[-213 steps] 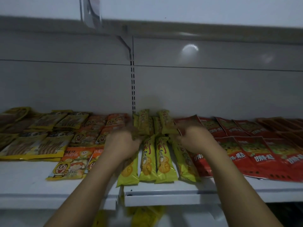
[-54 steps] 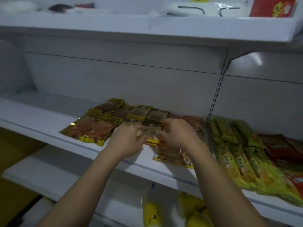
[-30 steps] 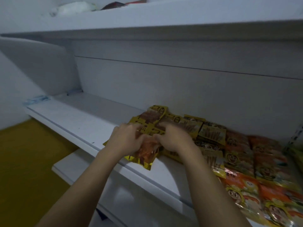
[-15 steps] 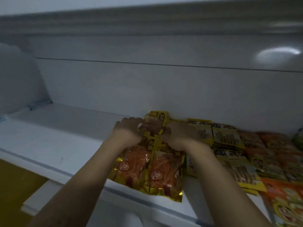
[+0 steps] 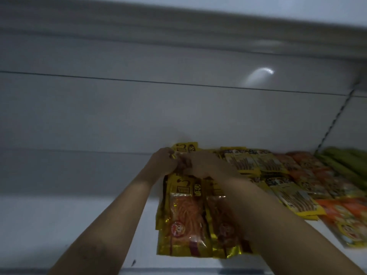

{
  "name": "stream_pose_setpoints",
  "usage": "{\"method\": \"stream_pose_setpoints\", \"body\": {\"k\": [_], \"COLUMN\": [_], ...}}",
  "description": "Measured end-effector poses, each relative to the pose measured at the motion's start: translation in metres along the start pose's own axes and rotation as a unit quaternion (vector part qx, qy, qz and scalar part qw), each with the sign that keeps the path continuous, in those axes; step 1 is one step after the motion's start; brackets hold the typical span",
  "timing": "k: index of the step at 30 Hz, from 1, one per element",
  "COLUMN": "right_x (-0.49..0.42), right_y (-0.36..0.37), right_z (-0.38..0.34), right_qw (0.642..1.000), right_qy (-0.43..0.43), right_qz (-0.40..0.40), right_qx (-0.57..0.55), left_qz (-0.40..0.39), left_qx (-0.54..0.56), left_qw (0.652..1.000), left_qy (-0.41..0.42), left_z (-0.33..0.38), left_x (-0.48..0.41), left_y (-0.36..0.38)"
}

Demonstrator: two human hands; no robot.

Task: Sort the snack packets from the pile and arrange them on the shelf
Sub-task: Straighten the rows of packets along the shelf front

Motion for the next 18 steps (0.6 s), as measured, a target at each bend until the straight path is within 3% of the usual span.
{"method": "stream_pose_setpoints", "body": {"k": [10, 14, 18], "right_x": [-0.008, -0.012, -0.018], "right_y": [0.002, 0.001, 0.002], "right_z": [0.006, 0.008, 0.006], "right_qw": [1.000, 1.000, 1.000], "right_qy": [0.000, -0.004, 0.001], "right_qz": [0.022, 0.016, 0.009], "right_qx": [0.000, 0.008, 0.030], "left_qz": [0.035, 0.098, 0.092], "left_qx": [0.221, 0.170, 0.113], "left_qw": [0.975, 0.980, 0.989], "left_qy": [-0.007, 0.023, 0.006], "left_z": [-0.017, -0.019, -0.021], "left_x": [-0.014, -0.009, -0.010], "left_y": [0.006, 0.005, 0.003]}}
Point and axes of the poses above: each hand's wrist, its own x-axis away from the middle knuckle, its own y-axis out of the palm, z = x × y, the point moved 5 cm from there along -x, towards the middle knuckle, and after that the axes turned 3 degrees about z, right-handed, at the moved point
